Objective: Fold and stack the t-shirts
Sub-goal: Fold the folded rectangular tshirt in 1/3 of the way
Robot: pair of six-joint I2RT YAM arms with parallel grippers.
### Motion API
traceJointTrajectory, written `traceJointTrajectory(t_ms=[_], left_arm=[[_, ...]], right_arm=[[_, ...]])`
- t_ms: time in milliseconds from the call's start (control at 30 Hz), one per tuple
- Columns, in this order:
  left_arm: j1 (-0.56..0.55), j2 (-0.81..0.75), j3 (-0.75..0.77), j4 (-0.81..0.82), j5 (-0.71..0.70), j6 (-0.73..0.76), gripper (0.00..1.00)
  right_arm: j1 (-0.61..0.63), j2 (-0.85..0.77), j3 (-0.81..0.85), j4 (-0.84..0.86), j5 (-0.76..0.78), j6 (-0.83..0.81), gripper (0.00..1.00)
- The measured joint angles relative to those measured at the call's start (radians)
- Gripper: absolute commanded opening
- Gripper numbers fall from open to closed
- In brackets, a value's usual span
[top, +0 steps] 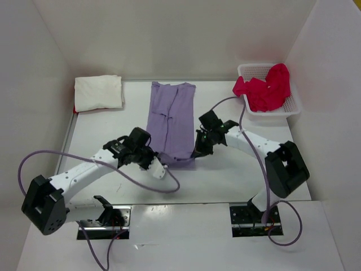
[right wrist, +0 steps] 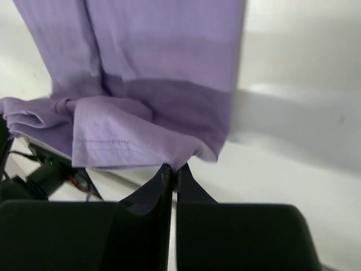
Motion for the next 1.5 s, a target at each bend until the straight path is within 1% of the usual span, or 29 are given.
traceJointTrajectory(t_ms=[167, 267, 300, 367, 467, 567, 733, 900, 933, 1000, 1033, 1100, 1133, 1167, 1200, 1267, 1333, 1400, 1467, 1500], left_arm=[[0.188, 0.145, 0.094, 0.145, 0.018, -0.068, 0.00], [0.253, 0.231, 0.148, 0.248, 0.021, -0.093, 0.00], [0.269, 0.277, 0.169, 0.323, 0.020, -0.109, 0.00], [0.282, 0.316, 0.186, 0.367, 0.024, -0.115, 0.00], [0.307, 0.400, 0.214, 0.458, 0.023, -0.131, 0.00], [0.324, 0.454, 0.215, 0.517, 0.023, -0.138, 0.00], [0.330, 0.499, 0.215, 0.593, 0.024, -0.139, 0.00], [0.332, 0.526, 0.215, 0.686, 0.038, -0.139, 0.01], [0.332, 0.533, 0.214, 0.700, 0.043, -0.139, 0.02], [0.332, 0.544, 0.209, 0.727, 0.054, -0.139, 0.02], [0.332, 0.547, 0.205, 0.735, 0.055, -0.138, 0.04], [0.332, 0.552, 0.195, 0.745, 0.056, -0.137, 0.09], [0.332, 0.554, 0.188, 0.750, 0.056, -0.133, 0.13], [0.332, 0.555, 0.182, 0.755, 0.053, -0.130, 0.15], [0.332, 0.556, 0.172, 0.757, 0.048, -0.126, 0.19], [0.332, 0.558, 0.154, 0.768, 0.028, -0.112, 0.25], [0.335, 0.564, 0.137, 0.783, -0.001, -0.103, 0.35], [0.338, 0.572, 0.128, 0.798, -0.032, -0.098, 0.46], [0.341, 0.573, 0.114, 0.814, -0.060, -0.104, 0.50], [0.341, 0.573, 0.109, 0.824, -0.075, -0.107, 0.51]], right_arm=[[-0.091, 0.162, 0.199, -0.017, -0.020, -0.109, 0.00], [-0.139, 0.243, 0.296, -0.020, -0.034, -0.152, 0.00], [-0.161, 0.295, 0.355, -0.011, -0.043, -0.175, 0.00], [-0.175, 0.348, 0.415, -0.045, -0.065, -0.197, 0.00], [-0.193, 0.465, 0.535, -0.039, -0.087, -0.225, 0.00], [-0.207, 0.533, 0.595, -0.044, -0.106, -0.243, 0.00], [-0.236, 0.601, 0.693, -0.074, -0.124, -0.273, 0.00], [-0.263, 0.611, 0.702, -0.089, -0.134, -0.279, 0.00], [-0.267, 0.612, 0.702, -0.090, -0.135, -0.279, 0.01], [-0.271, 0.613, 0.702, -0.091, -0.139, -0.280, 0.12], [-0.272, 0.615, 0.702, -0.091, -0.142, -0.278, 0.30], [-0.274, 0.623, 0.705, -0.091, -0.149, -0.278, 0.41], [-0.277, 0.629, 0.709, -0.091, -0.152, -0.281, 0.53], [-0.277, 0.635, 0.715, -0.092, -0.155, -0.280, 0.57], [-0.278, 0.645, 0.727, -0.094, -0.156, -0.282, 0.58], [-0.281, 0.659, 0.755, -0.095, -0.158, -0.288, 0.58], [-0.287, 0.663, 0.786, -0.094, -0.154, -0.295, 0.57], [-0.294, 0.648, 0.806, -0.086, -0.137, -0.306, 0.41], [-0.294, 0.612, 0.800, -0.083, -0.118, -0.318, 0.28], [-0.294, 0.586, 0.789, -0.079, -0.106, -0.322, 0.17]])
